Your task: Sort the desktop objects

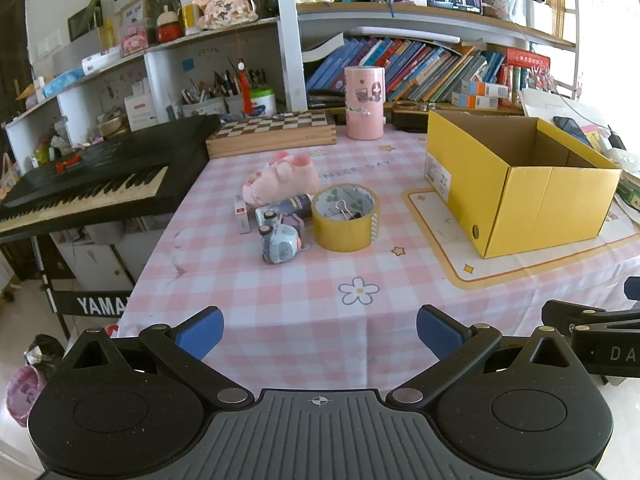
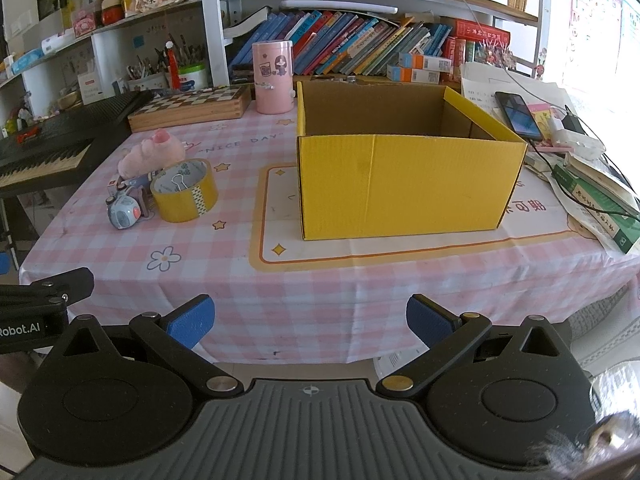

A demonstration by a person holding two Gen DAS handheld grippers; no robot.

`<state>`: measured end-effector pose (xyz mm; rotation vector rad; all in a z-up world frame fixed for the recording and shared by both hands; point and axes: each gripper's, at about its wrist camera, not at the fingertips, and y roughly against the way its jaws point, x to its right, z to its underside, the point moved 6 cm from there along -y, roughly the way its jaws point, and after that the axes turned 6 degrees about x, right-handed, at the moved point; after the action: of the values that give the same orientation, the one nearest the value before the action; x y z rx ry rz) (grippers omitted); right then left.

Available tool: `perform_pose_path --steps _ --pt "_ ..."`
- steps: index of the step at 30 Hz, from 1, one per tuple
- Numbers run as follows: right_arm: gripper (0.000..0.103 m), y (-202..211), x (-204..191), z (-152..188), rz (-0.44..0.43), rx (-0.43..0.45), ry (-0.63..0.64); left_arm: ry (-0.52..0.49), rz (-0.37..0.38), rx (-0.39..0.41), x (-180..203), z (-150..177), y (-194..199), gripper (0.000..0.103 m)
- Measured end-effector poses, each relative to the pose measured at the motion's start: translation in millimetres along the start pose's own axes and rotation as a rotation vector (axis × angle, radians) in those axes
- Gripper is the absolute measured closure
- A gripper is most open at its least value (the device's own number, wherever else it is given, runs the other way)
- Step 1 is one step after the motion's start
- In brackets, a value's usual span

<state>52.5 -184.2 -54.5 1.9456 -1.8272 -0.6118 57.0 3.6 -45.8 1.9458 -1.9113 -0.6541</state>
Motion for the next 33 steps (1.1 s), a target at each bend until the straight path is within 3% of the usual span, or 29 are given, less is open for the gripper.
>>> perform_pose_path --steps 33 --pt "0.001 -1.3 -7.7 -0.7 -0.023 0.012 0.008 0.023 0.006 0.014 -7.9 -2.1 3.8 0.0"
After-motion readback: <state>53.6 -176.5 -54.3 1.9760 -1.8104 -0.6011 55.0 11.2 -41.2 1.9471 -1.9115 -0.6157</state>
